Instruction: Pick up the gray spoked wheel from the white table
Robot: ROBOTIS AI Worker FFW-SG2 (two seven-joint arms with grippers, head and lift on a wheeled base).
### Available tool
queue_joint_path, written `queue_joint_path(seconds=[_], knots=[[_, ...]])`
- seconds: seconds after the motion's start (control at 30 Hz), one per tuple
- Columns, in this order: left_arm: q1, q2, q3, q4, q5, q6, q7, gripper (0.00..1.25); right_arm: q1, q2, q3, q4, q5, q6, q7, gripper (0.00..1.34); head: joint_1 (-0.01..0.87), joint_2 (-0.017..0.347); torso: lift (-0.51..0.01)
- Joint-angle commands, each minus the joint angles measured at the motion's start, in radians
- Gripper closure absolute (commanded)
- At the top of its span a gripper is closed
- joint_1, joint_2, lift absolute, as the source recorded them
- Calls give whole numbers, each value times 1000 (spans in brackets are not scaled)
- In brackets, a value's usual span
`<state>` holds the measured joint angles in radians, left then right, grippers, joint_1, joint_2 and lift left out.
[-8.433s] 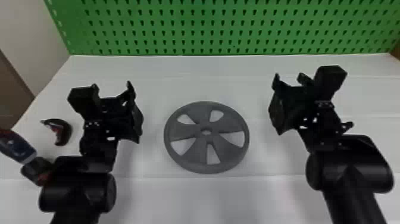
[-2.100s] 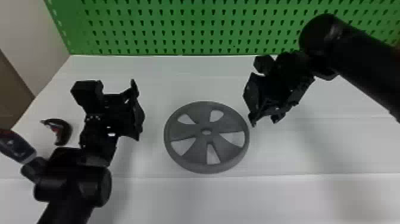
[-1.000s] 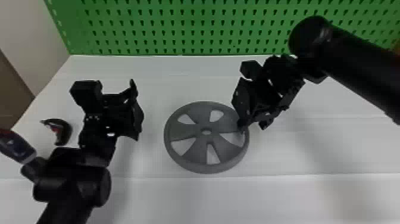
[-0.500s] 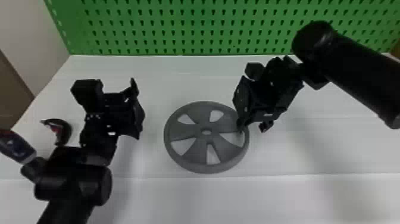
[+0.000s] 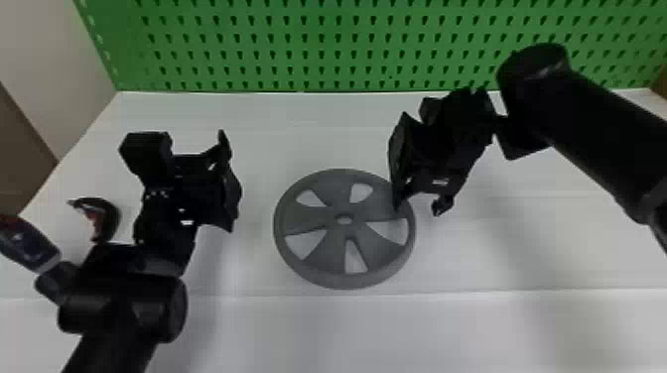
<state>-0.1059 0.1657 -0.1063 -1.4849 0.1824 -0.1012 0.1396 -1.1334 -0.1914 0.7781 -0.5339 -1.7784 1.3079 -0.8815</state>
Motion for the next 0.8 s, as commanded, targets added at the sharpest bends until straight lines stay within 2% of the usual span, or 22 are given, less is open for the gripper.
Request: queue_joint_path(seconds=[0.0, 0.23, 0.77], knots=[[0, 0, 0, 0, 0, 0, 0, 265, 12, 17, -59, 25, -21, -42, -45, 522, 806, 44, -98], [0, 0, 0, 0, 0, 0, 2, 265, 21, 32, -94, 28, -18, -81, -76, 522, 806, 44, -98], [-2, 0, -1, 0, 2, 0, 3, 265, 17, 26, -100, 23, 43, -72, -77, 522, 806, 44, -98]])
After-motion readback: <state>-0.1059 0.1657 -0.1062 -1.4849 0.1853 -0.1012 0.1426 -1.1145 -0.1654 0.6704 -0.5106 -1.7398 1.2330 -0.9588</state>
